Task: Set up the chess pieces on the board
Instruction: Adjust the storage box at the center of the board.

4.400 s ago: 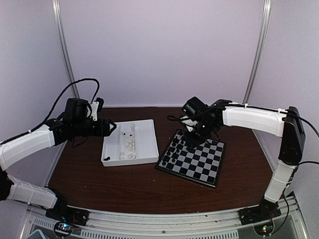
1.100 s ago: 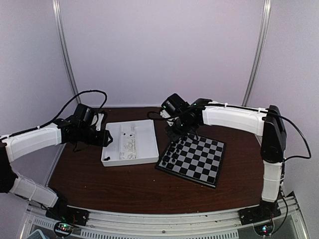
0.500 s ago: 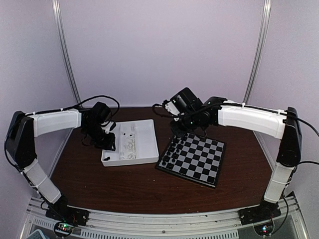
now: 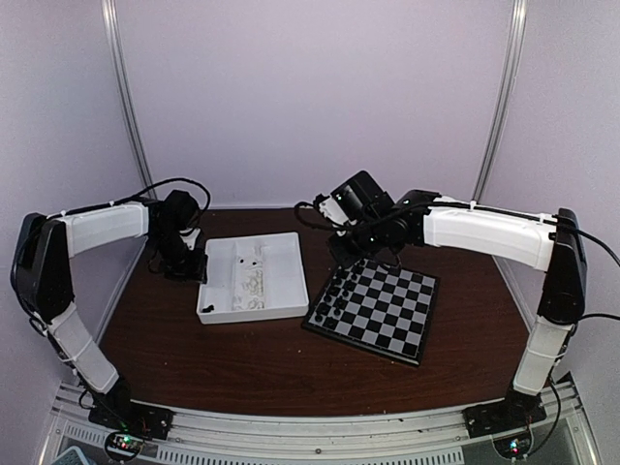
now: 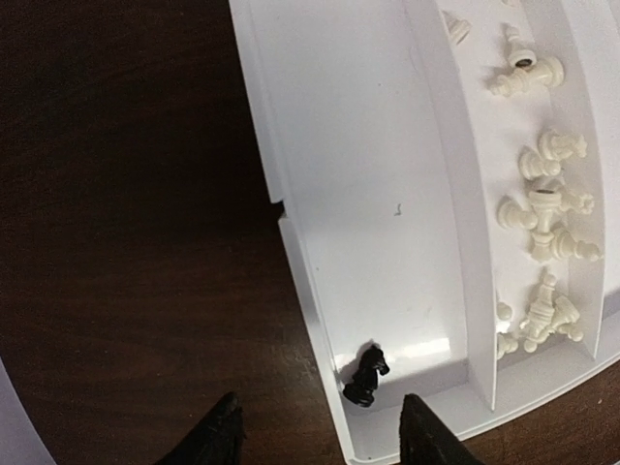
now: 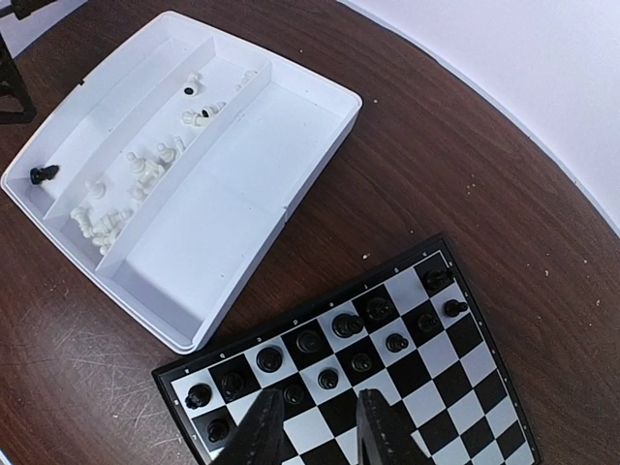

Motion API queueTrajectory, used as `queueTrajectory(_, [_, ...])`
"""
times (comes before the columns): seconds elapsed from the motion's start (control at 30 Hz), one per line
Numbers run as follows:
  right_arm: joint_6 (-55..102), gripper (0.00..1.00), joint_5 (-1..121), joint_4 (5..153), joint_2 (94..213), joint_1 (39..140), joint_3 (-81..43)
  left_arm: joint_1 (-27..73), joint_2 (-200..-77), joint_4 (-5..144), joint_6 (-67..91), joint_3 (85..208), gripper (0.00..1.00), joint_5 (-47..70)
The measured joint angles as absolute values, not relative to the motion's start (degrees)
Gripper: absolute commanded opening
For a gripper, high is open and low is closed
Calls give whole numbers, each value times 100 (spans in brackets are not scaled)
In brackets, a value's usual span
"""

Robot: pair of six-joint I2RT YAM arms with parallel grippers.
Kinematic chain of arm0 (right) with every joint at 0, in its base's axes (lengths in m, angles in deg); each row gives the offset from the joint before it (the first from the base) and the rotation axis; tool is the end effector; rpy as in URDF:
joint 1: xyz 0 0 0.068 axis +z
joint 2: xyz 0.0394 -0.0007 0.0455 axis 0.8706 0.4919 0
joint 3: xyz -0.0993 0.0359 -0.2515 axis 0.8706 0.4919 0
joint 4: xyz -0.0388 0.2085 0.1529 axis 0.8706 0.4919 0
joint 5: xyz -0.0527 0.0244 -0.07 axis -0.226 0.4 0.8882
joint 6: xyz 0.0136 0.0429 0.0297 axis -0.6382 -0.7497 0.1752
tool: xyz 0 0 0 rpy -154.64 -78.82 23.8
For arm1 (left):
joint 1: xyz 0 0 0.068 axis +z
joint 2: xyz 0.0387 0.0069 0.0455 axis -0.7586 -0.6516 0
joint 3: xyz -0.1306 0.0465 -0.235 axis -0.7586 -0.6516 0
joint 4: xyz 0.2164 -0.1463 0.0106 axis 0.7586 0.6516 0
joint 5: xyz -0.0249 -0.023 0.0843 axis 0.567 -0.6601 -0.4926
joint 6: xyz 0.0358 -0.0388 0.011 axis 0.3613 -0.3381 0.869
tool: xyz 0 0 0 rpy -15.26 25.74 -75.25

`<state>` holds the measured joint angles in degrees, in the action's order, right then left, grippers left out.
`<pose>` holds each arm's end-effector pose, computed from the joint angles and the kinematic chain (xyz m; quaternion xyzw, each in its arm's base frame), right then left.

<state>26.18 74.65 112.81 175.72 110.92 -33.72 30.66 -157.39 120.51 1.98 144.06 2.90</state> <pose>0.2630 0.3110 0.2927 -0.3441 0.8644 0.1151 0.3481 0.3029 -0.1023 0.2239 -0.0223 0.9892 -0.0480 0.1366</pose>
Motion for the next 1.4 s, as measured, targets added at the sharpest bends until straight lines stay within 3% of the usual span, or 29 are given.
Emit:
queueTrajectory(0.33, [2614, 29, 7391, 11198, 17461, 11092, -3189, 3429, -17042, 12115, 388, 15002, 39, 716])
queueTrajectory(0.43, [2614, 29, 7382, 11150, 17410, 11092, -3123, 3506, -17243, 12139, 408, 15092, 26, 766])
queueTrajectory(0.57, [2614, 29, 7382, 11115, 17397, 11092, -3066, 3547, -17542, 12239, 416, 15278, 0, 993])
queueTrajectory(0.97, [2618, 29, 7373, 11115, 17397, 11092, -3086, 3860, -18205, 13796, 709, 16685, 0, 1243])
queueTrajectory(1.4, [2614, 29, 7050, 11109, 17397, 11092, -3127, 3965, -18235, 14834, 982, 16834, 0, 1706])
